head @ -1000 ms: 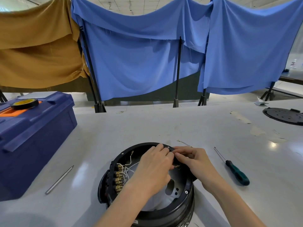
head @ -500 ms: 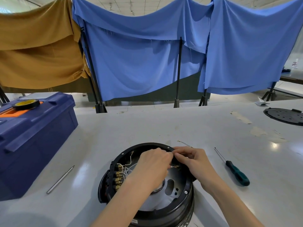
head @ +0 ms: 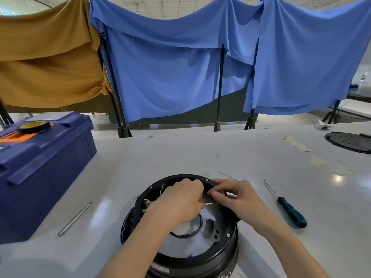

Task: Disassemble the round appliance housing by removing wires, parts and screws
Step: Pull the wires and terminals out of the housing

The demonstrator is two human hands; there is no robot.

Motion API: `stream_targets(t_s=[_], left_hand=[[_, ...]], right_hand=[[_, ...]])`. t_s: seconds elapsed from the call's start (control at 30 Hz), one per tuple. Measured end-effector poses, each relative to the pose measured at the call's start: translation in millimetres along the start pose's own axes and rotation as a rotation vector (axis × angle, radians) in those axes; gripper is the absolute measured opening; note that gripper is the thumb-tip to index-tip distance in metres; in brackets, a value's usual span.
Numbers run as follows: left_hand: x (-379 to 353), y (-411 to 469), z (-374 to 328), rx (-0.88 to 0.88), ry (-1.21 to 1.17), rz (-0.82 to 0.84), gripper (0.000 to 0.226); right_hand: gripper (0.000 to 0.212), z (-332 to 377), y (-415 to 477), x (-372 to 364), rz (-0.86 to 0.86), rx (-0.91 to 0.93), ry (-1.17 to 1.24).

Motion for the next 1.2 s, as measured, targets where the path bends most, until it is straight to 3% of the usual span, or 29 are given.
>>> stream_targets(t_s=[0.07,0.2,0.33,0.47,0.67,0.87,1.2], left_hand=[[-0.6,0.3,-2.5,0.002,0.008,-0.009,0.012],[-2.9,0.9,-6.1,0.048,0.079,-0.087,0.016],[-9.3,3.2,-6.0,0.043,0.193,-0.140,0.020],[-12.1,0.7,-2.7,-0.014,0.207,-0.204,0.005],[-20.4,-7.4,18.2,0.045,0.125,-0.253,0.013],[-22.9,-9.5,19.2,0.075,0.089,-0.281,0.012],[-25.2,-8.3,20.7,0.088,0.044,-0.284,0.010]], right_hand=[[0.007,3.2,-1.7,-3.0,0.055,0.020,-0.150],[0.012,3.2,0.0,-9.3,-0.050,0.020,-0.452],[0.018,9.8,-2.5,-15.2,-0.094,0.087,-0.592],[0.016,17.5,0.4,-29.6,-0.068,0.186,-0.702],[0.021,18.4,5.4,-50.8,0.036,0.309,-0.690],[0.023,20.9,7.9,-50.7,0.115,0.274,-0.583],[0.019,20.5,11.6,-53.2,0.110,0.191,-0.652]])
Point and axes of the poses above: each hand's wrist, its own y-axis towards the middle knuckle, its own x-axis out of the back of the hand, z = x × y, the point moved 4 cm from there along y, towards the middle knuckle, and after that the axes turned 11 degrees about y, right-handed, at the moved point
